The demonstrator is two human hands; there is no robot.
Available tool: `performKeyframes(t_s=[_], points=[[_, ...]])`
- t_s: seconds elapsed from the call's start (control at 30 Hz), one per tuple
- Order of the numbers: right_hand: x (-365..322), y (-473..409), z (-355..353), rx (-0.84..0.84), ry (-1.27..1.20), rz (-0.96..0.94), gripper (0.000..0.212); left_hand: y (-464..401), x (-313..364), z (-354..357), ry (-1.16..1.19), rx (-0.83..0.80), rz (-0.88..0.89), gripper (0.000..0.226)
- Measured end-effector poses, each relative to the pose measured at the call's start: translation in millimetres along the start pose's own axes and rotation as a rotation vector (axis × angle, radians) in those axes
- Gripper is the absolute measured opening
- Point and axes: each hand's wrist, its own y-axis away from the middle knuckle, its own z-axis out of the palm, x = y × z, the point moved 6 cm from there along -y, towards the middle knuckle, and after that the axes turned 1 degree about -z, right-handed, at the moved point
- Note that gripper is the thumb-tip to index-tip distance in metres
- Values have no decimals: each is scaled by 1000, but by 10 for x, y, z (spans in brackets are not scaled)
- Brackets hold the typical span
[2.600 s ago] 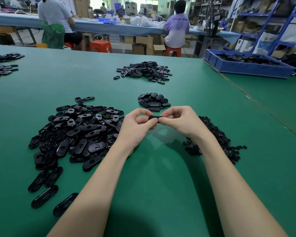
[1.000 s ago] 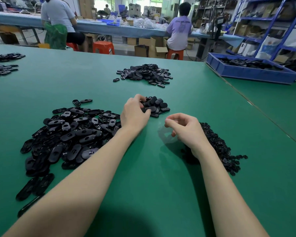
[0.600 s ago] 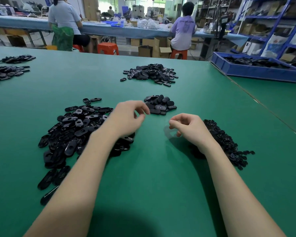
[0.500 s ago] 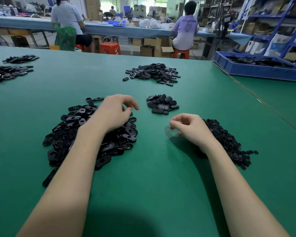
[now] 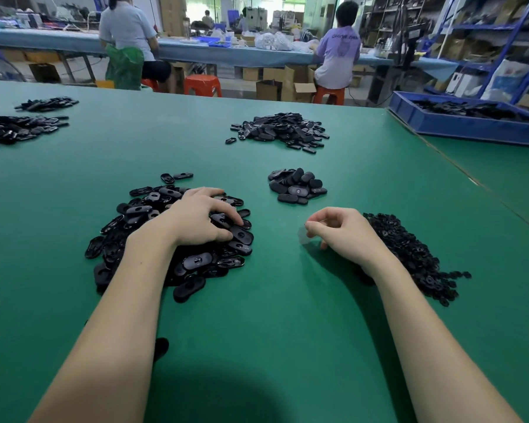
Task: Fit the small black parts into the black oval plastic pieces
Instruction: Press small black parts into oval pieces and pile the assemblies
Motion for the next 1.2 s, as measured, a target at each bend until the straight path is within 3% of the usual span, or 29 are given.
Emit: performKeyframes(t_s=[0.37,0.6,0.83,1.03,1.2], points=[[14,1,-9,5,0,2,6,12,12,-12,131,85,44,21],[6,-2,-57,4,-11,7,7,6,60,-147,90,208,64,17],[65,-43,-519,199,248,0,9,-65,567,21,235,363,151,13],[190,-4,-779,211,495,75,7,-99,882,317,548,379,143,15],[219,-3,-807,80,542,125,4,-118,878,558,1064,207,-80,17]])
